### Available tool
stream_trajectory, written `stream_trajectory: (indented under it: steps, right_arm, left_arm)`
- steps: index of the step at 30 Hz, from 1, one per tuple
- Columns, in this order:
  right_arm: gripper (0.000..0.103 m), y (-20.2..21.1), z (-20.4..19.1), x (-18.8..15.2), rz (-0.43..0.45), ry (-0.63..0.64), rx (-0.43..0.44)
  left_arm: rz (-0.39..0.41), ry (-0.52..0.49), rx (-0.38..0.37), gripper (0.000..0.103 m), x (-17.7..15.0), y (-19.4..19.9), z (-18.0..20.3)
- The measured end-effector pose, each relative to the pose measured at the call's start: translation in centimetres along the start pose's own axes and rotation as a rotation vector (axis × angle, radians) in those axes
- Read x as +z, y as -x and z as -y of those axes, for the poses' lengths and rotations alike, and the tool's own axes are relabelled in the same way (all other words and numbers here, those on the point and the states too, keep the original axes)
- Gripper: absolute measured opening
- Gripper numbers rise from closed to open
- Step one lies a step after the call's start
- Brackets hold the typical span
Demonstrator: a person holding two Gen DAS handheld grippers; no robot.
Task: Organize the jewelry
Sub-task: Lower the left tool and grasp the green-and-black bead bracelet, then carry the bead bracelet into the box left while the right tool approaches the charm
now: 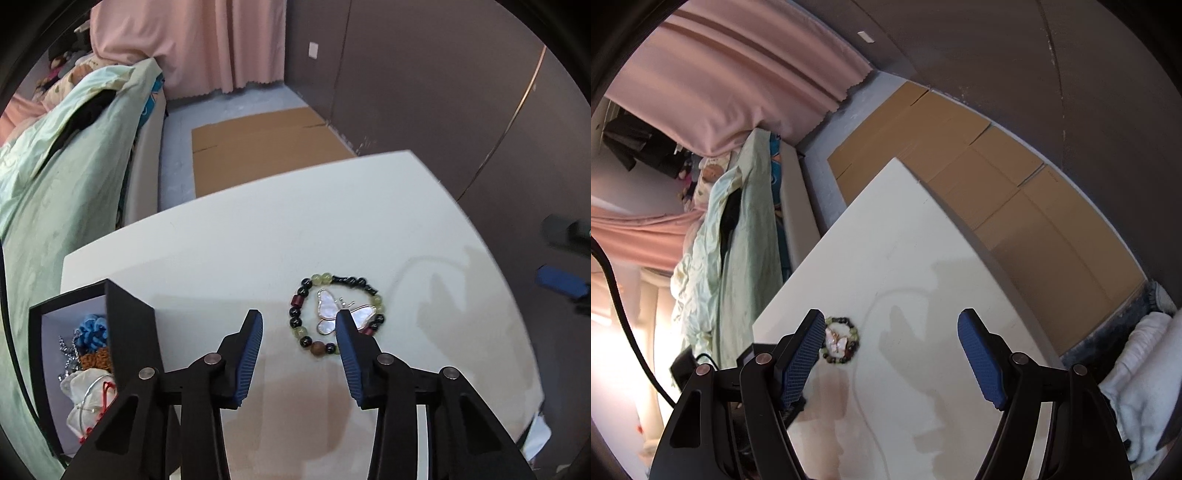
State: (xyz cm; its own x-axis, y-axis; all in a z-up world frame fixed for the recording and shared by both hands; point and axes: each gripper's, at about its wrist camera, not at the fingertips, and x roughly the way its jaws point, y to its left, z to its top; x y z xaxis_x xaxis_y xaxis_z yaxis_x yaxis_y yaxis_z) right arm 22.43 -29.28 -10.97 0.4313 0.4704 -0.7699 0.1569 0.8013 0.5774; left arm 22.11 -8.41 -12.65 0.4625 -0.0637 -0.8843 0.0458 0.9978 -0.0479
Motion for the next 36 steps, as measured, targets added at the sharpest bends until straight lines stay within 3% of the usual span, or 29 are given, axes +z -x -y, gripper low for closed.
stream_trajectory:
  steps: [8, 12, 17, 30, 36]
  right_arm:
    - [0.075, 0.3, 0.4, 0.7, 0.011, -0.009, 0.001]
    - [0.075, 0.3, 0.2, 0.6, 0.004, 0.011, -0.005]
    - [0.075, 0.6, 0.0, 0.4, 0.008, 0.026, -0.019]
    - [0.075, -0.4, -1.1, -0.4, -0.016, 0.082, -0.046]
    - [0.075, -1.5, -2.5, -1.2, -0.038, 0.144, -0.042]
  left_arm:
    - [-0.019, -0.008, 0.041, 0.036, -0.2, -1.5, 0.0]
    - [-0.027, -0.010, -0.002, 0.010, -0.3, -1.5, 0.3]
    - [-0.017, 0.007, -0.042, 0.008, -0.5, -1.2, 0.2]
    - [0.117, 0.048, -0.179, 0.008, 0.3, 4.6, -0.1]
    - [0.179, 0.069, -0.200, 0.008, 0.7, 7.3, -1.3]
